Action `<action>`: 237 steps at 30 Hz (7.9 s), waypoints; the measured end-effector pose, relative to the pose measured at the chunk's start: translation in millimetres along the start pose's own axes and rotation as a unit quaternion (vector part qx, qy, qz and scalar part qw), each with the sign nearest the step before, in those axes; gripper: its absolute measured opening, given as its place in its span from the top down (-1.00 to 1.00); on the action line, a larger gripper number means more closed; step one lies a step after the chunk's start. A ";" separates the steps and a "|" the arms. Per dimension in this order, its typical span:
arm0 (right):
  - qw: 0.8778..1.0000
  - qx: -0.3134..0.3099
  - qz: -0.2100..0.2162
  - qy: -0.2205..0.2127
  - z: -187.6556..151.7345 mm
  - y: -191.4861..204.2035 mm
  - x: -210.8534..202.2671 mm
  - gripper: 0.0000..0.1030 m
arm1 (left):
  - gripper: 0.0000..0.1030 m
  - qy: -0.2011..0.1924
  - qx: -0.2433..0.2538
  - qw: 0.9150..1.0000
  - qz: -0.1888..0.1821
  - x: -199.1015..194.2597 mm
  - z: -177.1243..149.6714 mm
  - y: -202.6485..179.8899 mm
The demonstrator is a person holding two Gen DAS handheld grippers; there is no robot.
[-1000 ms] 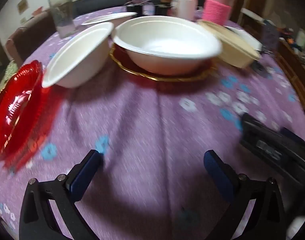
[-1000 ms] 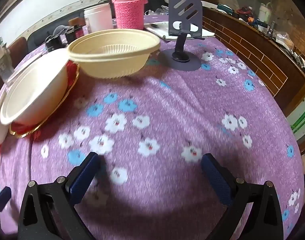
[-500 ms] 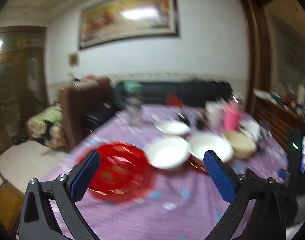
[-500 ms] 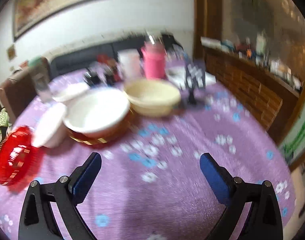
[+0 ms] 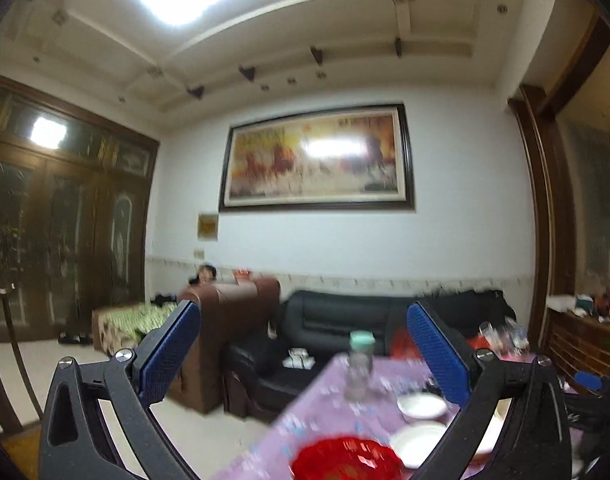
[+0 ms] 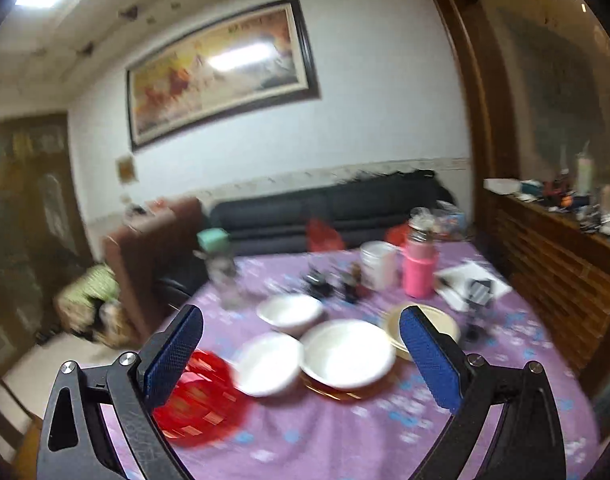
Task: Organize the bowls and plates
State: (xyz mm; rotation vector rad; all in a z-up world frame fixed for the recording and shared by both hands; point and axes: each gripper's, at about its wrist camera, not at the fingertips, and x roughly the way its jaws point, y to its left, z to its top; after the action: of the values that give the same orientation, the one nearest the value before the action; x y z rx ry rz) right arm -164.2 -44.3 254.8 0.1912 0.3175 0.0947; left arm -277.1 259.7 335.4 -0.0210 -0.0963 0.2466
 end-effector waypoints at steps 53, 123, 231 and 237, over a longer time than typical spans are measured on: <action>0.934 -0.018 0.070 0.349 -182.4 98.2 268.0 0.69 | 0.50 0.516 -0.058 0.853 -0.062 282.9 -315.9 25.1; 0.991 -0.036 0.089 -0.088 190.9 2.7 -96.0 -0.38 | -0.84 0.143 0.003 0.981 -0.132 98.1 138.9 -65.3; 0.931 0.015 0.181 0.316 -163.9 132.5 254.4 -0.02 | -0.07 0.457 -0.075 0.886 -0.015 239.3 -255.9 18.0; 0.946 0.042 0.170 0.274 -155.9 100.3 217.7 -0.02 | -0.58 0.371 -0.018 0.928 0.021 184.5 -217.0 -14.6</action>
State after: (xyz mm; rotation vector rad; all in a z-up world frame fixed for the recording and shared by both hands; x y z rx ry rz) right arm -14.2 107.2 64.2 0.3037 0.8446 0.4813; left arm -74.3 288.8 137.1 -0.1514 0.6560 0.2654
